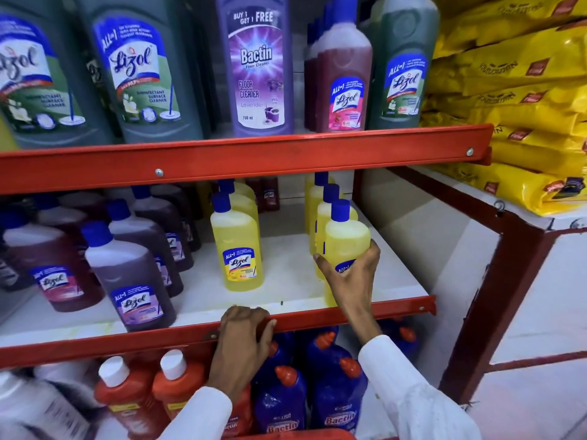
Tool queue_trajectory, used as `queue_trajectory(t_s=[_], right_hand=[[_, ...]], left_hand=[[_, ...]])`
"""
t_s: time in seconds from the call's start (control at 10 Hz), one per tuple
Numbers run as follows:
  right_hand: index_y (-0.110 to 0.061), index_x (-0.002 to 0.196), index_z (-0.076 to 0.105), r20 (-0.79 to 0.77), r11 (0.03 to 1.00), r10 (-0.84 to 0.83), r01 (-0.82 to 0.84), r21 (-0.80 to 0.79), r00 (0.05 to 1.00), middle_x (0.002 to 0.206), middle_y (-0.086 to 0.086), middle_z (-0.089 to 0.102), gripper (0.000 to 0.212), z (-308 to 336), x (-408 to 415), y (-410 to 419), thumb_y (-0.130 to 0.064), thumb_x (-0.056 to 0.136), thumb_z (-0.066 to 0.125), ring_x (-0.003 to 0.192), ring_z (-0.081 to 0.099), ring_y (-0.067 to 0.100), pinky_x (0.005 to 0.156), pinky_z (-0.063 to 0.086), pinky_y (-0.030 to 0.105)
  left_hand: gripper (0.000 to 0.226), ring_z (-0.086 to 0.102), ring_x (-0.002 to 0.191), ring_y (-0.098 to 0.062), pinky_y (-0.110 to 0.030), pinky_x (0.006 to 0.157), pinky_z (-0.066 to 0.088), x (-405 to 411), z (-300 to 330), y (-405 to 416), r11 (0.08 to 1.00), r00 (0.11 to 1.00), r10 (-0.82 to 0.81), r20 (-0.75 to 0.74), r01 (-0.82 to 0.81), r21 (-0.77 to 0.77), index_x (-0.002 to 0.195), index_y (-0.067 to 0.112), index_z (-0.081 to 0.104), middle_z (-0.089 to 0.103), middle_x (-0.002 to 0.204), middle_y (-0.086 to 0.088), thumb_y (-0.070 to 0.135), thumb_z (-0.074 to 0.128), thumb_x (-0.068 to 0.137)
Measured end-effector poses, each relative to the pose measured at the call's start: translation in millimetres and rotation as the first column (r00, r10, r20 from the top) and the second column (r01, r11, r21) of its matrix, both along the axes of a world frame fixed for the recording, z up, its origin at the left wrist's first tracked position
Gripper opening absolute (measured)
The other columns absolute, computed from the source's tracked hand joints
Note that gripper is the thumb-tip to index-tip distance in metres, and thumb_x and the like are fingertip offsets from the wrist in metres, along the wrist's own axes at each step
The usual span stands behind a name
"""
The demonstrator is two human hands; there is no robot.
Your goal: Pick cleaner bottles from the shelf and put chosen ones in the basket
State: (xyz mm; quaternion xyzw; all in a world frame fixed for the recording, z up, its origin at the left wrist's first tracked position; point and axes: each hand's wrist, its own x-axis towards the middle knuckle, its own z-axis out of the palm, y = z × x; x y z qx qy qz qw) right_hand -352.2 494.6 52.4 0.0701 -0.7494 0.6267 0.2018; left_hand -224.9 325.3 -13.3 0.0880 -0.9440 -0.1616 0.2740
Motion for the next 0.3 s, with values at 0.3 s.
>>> queue_trajectory(t_s=[0.3], right_hand=[[-0.014, 0.149, 0.028, -0.022, 1.0, -0.011, 0.011, -0.002, 1.0, 0.148, 0.01, 0.039, 0.114, -3.5, 7.1, 11.0, -0.046, 0.062, 0.093, 0.136, 0.043, 0.026, 0.108, 0.049, 0.045]], left_hand=[[0.027, 0.06, 0.11, -0.025, -0.039, 0.102, 0.048, 2.9, 5.9, 1.7, 1.0, 1.0, 0.003, 0.025, -0.003, 0.024, 0.113, 0.02, 0.069, 0.074, 0.109, -0.004, 0.033, 0.065, 0.09]])
